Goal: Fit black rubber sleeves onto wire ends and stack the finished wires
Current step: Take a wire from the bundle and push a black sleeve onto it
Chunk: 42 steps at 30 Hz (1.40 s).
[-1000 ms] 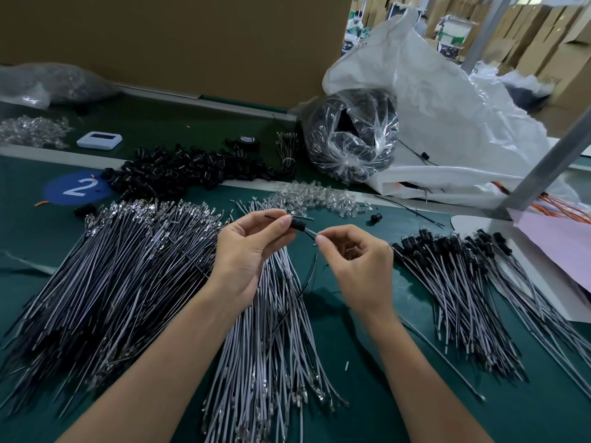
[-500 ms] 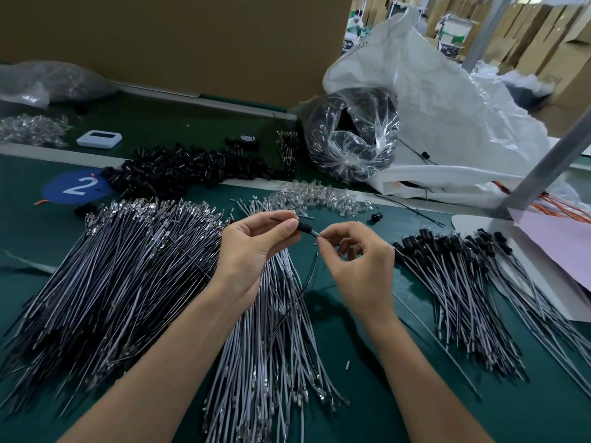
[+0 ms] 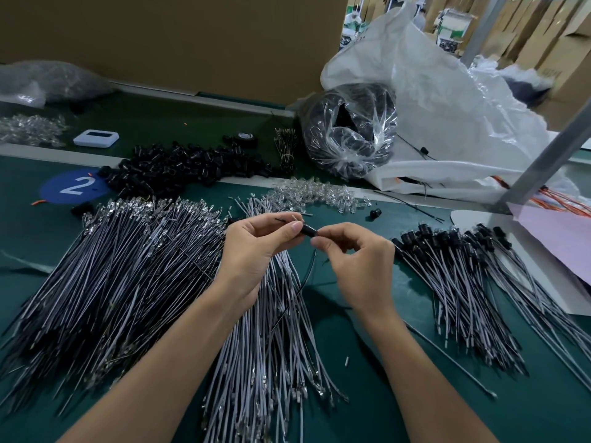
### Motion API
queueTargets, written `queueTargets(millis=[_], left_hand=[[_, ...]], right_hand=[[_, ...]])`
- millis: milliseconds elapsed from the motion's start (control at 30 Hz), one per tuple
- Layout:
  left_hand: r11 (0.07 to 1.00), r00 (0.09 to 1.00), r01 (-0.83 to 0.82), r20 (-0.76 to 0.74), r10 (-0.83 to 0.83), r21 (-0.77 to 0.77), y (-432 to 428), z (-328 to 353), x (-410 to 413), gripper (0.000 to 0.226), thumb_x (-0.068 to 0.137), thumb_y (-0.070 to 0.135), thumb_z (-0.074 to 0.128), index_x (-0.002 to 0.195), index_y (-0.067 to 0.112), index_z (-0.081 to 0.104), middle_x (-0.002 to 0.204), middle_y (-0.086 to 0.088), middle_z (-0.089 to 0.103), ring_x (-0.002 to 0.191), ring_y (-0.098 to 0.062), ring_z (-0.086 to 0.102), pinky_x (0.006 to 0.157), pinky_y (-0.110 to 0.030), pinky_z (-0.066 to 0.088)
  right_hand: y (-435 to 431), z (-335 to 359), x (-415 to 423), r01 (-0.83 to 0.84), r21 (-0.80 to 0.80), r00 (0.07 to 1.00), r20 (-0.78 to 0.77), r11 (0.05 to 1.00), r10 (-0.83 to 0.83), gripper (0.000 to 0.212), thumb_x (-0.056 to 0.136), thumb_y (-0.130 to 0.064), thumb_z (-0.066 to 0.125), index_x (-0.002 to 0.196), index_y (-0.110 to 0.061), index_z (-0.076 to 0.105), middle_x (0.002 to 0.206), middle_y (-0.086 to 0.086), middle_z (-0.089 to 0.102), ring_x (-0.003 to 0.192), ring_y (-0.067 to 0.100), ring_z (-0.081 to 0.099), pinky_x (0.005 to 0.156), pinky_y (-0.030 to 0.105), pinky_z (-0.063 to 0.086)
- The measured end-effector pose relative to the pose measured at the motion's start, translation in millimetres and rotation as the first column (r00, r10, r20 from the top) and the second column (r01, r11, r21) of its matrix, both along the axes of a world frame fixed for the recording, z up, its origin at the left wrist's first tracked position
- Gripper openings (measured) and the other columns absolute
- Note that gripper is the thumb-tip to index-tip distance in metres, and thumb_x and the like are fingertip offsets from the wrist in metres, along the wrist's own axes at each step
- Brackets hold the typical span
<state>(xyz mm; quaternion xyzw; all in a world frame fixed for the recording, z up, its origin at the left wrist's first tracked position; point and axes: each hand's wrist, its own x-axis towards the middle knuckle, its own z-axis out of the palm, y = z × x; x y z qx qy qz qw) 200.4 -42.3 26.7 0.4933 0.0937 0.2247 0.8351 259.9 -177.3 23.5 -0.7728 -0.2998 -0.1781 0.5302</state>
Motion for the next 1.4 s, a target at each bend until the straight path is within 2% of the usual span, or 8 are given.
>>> queueTargets(millis=[200,467,600,733,867,967,1100,1400], left_hand=[[1.0,0.999,0.031,0.007,-0.031,-0.001,3,0,-2,0.016,0.065,0.006,0.074,0.081,0.002,0.075,0.085,-0.01,0.076,0.082,-0.019,0.072,0.073,-0.023,0.058],[0.999,1.0,0.007,-0.007,-0.007,0.044,-2,-1,-1,0.018,0.067,0.007,0.075,0.083,0.0,0.074,0.082,-0.01,0.075,0.078,-0.02,0.073,0.072,-0.023,0.058],[0.996,1.0,0.009,-0.023,-0.007,0.094,-3,-1,-1,0.007,0.075,-0.001,0.073,0.081,0.0,0.073,0.084,-0.009,0.076,0.078,-0.021,0.073,0.073,-0.024,0.058],[0.995,0.999,-0.01,-0.044,0.015,0.104,-2,3,-3,0.014,0.069,0.005,0.075,0.082,-0.001,0.073,0.08,-0.011,0.075,0.075,-0.022,0.073,0.07,-0.025,0.059],[0.989,0.995,-0.052,-0.08,0.064,0.14,-1,5,-4,0.015,0.07,0.009,0.075,0.083,0.002,0.075,0.083,-0.016,0.075,0.078,-0.026,0.073,0.074,-0.031,0.062],[0.987,0.989,-0.105,-0.089,0.116,0.122,4,8,-5,0.006,0.081,0.003,0.07,0.087,0.003,0.073,0.08,-0.01,0.076,0.072,-0.021,0.074,0.064,-0.026,0.06],[0.953,0.952,-0.298,-0.092,0.292,-0.049,31,15,-11,0.011,0.08,0.011,0.069,0.09,0.006,0.07,0.076,-0.006,0.076,0.071,-0.019,0.074,0.064,-0.024,0.059],[0.904,0.903,-0.424,-0.102,0.418,-0.045,35,13,-9,0.007,0.092,0.004,0.063,0.086,0.005,0.068,0.068,0.0,0.073,0.065,-0.013,0.071,0.065,-0.021,0.057]], right_hand=[[-1,2,-2,0.009,-0.028,1.0,0.015,1.0,-0.009,0.022,0.071,-0.007,0.085,0.09,-0.013,0.076,0.067,-0.011,0.068,0.066,0.005,0.065,0.066,0.01,0.048],[3,0,-3,0.002,0.013,0.998,-0.058,1.0,-0.001,0.012,0.073,-0.009,0.083,0.083,-0.01,0.076,0.067,-0.014,0.067,0.063,-0.002,0.065,0.063,0.008,0.046],[1,0,-2,-0.009,0.005,0.998,-0.06,1.0,0.009,0.014,0.073,-0.01,0.083,0.085,-0.011,0.075,0.069,-0.011,0.07,0.065,0.0,0.066,0.065,0.01,0.048],[2,2,-4,-0.017,-0.069,1.0,0.007,0.997,0.018,0.019,0.076,-0.013,0.082,0.095,-0.013,0.077,0.073,-0.009,0.07,0.064,0.003,0.063,0.064,0.01,0.046],[3,3,-4,0.035,-0.112,0.994,0.11,0.993,-0.023,0.014,0.075,-0.018,0.083,0.088,-0.013,0.078,0.074,-0.004,0.065,0.06,0.001,0.051,0.059,0.01,0.038],[-1,3,-2,0.085,-0.14,0.988,0.137,0.986,-0.066,0.014,0.073,-0.016,0.085,0.084,-0.012,0.078,0.08,-0.001,0.062,0.063,0.009,0.052,0.059,0.012,0.039],[-9,8,4,0.112,-0.143,0.991,0.09,0.983,-0.1,0.015,0.072,-0.016,0.086,0.084,-0.011,0.079,0.089,-0.001,0.065,0.071,0.006,0.057,0.069,0.007,0.04],[-14,14,5,-0.014,-0.096,0.997,-0.082,0.995,0.006,0.011,0.07,-0.017,0.087,0.077,-0.02,0.078,0.09,-0.01,0.073,0.078,0.001,0.066,0.07,0.013,0.044]])
